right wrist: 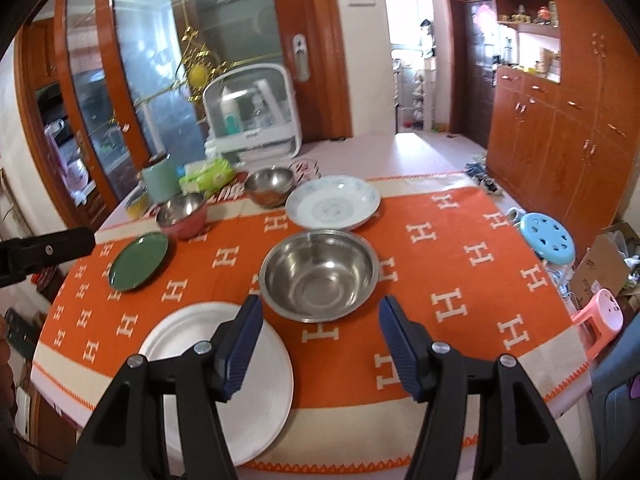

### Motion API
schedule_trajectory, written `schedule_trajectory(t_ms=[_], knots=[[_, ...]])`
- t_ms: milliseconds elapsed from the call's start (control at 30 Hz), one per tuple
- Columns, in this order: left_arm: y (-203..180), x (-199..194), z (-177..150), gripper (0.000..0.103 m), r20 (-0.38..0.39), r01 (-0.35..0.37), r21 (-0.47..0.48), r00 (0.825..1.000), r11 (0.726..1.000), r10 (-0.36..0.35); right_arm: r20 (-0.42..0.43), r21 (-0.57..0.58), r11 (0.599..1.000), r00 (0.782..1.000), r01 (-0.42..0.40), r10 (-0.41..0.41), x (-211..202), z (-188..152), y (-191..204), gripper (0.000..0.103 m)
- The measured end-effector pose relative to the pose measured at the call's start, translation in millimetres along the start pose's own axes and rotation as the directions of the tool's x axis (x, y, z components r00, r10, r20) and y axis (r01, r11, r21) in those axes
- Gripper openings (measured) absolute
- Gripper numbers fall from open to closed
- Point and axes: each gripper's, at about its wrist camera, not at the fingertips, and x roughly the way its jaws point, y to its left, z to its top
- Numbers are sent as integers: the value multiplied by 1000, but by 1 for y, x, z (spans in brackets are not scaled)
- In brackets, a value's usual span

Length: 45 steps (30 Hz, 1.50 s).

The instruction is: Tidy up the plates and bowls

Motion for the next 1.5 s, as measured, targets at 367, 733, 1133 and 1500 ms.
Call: schedule_trajectory(t_ms=[367, 733, 1133, 1500], knots=[[9, 21, 13, 85, -90, 9, 3, 996, 1000, -9, 0, 96, 994, 999, 50, -50, -10, -1, -7, 69], [1, 40, 22, 85, -138, -12, -92, 990, 996, -1, -31, 101, 995, 999, 16, -13, 1, 9, -42, 69], [-60, 75, 62, 85, -125, -118, -189, 988, 975, 95, -68, 44, 990, 988, -136, 138, 40, 64, -122, 69], [-95, 108, 97, 85, -143, -187, -225, 977, 956, 158, -78, 117, 968, 970, -222, 232, 94, 114, -182, 69]])
